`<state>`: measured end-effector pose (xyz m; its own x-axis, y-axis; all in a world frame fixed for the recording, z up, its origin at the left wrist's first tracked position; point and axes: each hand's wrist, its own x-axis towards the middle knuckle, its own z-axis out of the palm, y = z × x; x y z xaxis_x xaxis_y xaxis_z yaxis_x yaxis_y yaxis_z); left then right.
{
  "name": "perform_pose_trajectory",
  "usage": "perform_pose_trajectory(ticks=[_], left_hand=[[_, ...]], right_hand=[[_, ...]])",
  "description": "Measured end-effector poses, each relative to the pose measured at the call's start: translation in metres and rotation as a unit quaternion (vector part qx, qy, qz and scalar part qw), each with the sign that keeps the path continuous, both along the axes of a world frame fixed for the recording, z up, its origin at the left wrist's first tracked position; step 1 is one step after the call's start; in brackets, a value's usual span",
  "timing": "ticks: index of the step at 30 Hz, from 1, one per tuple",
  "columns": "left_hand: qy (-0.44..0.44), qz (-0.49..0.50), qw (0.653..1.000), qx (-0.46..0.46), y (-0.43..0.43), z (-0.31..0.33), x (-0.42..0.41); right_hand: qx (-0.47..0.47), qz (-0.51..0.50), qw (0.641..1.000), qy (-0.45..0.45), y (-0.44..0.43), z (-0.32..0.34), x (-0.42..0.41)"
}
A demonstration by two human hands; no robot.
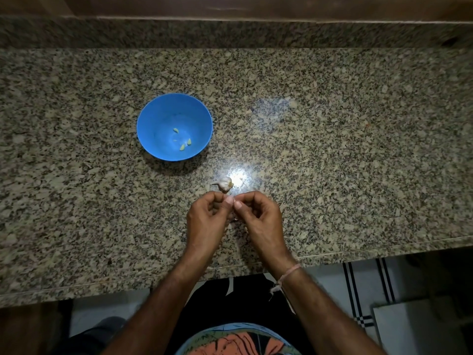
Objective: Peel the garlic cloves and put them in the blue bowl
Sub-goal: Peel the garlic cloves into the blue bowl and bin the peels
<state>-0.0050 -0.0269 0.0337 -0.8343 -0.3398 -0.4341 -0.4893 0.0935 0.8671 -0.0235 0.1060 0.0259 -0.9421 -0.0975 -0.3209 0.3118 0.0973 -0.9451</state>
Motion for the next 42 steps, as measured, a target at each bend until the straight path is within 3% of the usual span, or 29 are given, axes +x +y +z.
perform_pose_trajectory(ticks=[16, 22, 28, 32, 35, 42], left_hand=[[-0.020, -0.060, 0.997, -0.047, 0.009, -0.016, 0.001], [-0.040, -0.019, 0.997, 0.064, 0.012, -0.019, 0.003], [-0.019, 0.017, 0.991, 0.134, 0.014, -0.017, 0.006], [-0.018, -0.003, 0.995, 0.094, 0.012, -0.017, 0.006], [-0.012, -0.035, 0.999, 0.013, 0.011, -0.021, 0.006], [0.017, -0.065, 0.987, -0.146, 0.020, -0.021, 0.006]], right_hand=[[0.046, -0.010, 0.999, -0.014, 0.018, -0.013, 0.002], [0.082, 0.026, 0.996, 0.002, 0.023, -0.014, 0.001], [0.047, 0.027, 0.999, -0.003, 0.025, -0.011, 0.000], [0.084, 0.050, 0.995, 0.025, 0.026, -0.008, 0.000], [0.121, 0.070, 0.988, 0.063, 0.027, -0.010, 0.001], [0.287, 0.151, 0.921, 0.216, 0.037, -0.015, -0.007]])
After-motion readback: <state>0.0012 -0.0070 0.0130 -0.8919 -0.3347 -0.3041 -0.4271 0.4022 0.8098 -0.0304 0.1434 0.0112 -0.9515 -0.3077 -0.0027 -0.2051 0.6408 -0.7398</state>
